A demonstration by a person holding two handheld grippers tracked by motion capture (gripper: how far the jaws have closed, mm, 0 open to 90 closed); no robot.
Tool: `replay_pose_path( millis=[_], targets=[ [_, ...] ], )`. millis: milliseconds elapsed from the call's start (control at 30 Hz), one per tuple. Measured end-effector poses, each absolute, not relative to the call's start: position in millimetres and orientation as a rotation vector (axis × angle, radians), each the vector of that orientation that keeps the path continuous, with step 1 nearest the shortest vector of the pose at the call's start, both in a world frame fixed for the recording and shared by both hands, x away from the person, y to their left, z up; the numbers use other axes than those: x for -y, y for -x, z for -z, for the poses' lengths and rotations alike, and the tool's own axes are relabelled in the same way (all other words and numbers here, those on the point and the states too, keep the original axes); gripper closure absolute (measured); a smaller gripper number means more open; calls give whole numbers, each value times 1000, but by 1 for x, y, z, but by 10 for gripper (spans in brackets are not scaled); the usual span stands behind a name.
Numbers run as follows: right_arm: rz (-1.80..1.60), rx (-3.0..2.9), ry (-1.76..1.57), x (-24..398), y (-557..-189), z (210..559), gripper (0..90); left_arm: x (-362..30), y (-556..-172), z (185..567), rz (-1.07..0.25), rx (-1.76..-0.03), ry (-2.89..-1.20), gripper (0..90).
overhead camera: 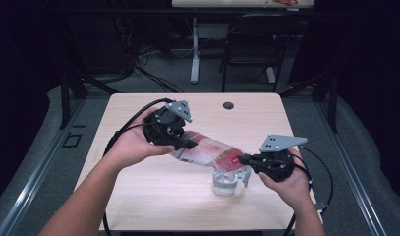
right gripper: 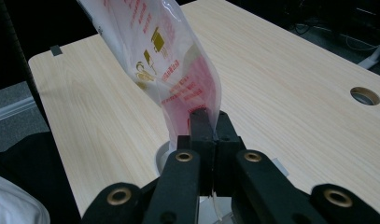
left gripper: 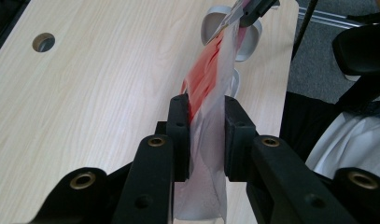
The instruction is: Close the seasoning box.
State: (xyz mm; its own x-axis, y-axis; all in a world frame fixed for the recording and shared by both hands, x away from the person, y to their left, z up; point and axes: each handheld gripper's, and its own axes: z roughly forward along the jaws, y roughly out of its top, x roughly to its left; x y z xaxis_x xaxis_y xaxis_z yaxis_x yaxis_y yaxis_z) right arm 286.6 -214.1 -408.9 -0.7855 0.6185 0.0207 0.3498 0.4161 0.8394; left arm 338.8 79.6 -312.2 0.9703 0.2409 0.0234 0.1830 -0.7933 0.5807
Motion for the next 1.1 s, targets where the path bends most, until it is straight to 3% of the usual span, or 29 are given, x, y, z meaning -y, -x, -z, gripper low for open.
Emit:
replay_pose_path(
  millis=[1100],
  targets=[
    [-1300,-2393,-836,214,-286,409,900,-79,-341,312,-118,-294,-2512,766]
  ],
)
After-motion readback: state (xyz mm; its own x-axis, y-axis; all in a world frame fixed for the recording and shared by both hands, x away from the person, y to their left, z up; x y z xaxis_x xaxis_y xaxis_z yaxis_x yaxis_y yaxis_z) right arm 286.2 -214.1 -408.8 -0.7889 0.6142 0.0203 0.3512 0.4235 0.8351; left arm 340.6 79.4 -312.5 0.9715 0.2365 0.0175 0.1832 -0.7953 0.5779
